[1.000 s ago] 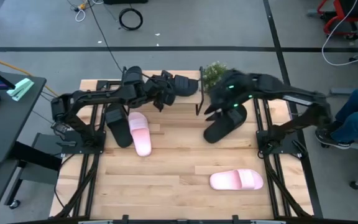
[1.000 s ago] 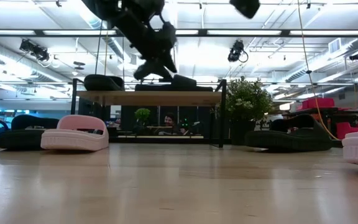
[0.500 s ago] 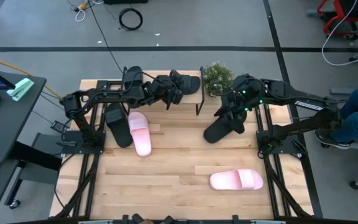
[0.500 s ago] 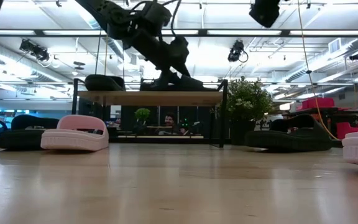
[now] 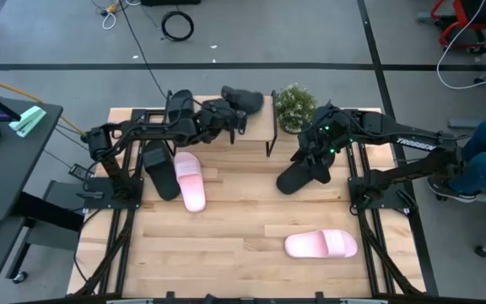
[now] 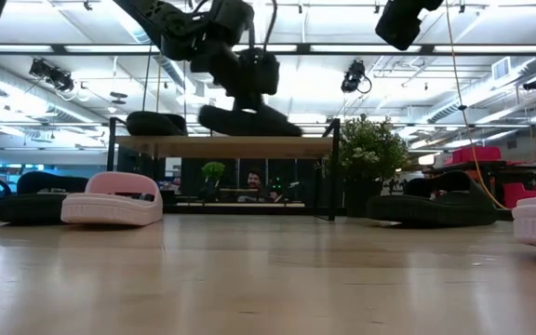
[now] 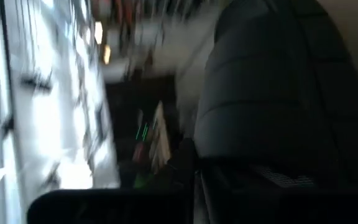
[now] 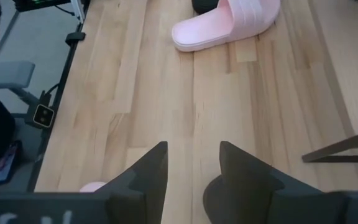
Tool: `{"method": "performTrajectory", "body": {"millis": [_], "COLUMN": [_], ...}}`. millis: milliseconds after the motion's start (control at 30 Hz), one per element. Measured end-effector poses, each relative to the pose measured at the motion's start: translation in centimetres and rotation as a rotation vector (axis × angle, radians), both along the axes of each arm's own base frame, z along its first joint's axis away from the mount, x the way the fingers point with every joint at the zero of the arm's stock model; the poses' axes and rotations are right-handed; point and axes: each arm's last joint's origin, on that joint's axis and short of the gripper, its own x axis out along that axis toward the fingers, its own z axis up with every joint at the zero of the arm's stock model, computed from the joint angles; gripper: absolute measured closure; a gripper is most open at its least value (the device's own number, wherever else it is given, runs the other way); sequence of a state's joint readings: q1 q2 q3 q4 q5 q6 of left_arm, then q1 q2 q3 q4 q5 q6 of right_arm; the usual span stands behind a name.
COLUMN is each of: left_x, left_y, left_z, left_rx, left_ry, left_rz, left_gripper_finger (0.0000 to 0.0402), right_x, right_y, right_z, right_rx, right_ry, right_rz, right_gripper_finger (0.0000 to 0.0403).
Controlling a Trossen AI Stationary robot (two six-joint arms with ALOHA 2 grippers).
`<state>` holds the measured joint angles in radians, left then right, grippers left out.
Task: Pick and place slides into the shelf
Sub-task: Put the bottom left black slipper on the shelf
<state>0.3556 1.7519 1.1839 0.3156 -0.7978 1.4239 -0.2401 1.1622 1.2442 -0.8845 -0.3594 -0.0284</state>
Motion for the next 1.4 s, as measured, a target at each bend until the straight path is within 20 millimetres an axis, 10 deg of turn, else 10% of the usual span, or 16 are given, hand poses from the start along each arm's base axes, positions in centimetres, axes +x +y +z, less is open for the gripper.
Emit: {"method": "performTrajectory", "body": {"millis": [533, 900, 1400], "left_x": [0.6, 1.7, 3.0], "left_y": [-5.4, -6.3, -11.1], "left_z": [0.5, 6.1, 4.6], "left_rx": [0.103, 0.062, 0.009], "left_ry": [-0.041, -0.589, -0.881], "left_rz": [0.354, 0.499, 0.49], "left_gripper_finger": [0.039, 0.0391, 0.0391], "right_x": [0.0, 0.1, 0.1], "right_y": [0.0, 0.0, 0.0], "right_z": [0.0, 0.1, 0.1], "right_rx": [-0.019, -0.025, -0.043], "right_ry": [-0.009, -0.024, -0.026], "right_rz": [0.017, 0.019, 0.037], "right_gripper_finger": [0.0251, 0.025, 0.025]}}
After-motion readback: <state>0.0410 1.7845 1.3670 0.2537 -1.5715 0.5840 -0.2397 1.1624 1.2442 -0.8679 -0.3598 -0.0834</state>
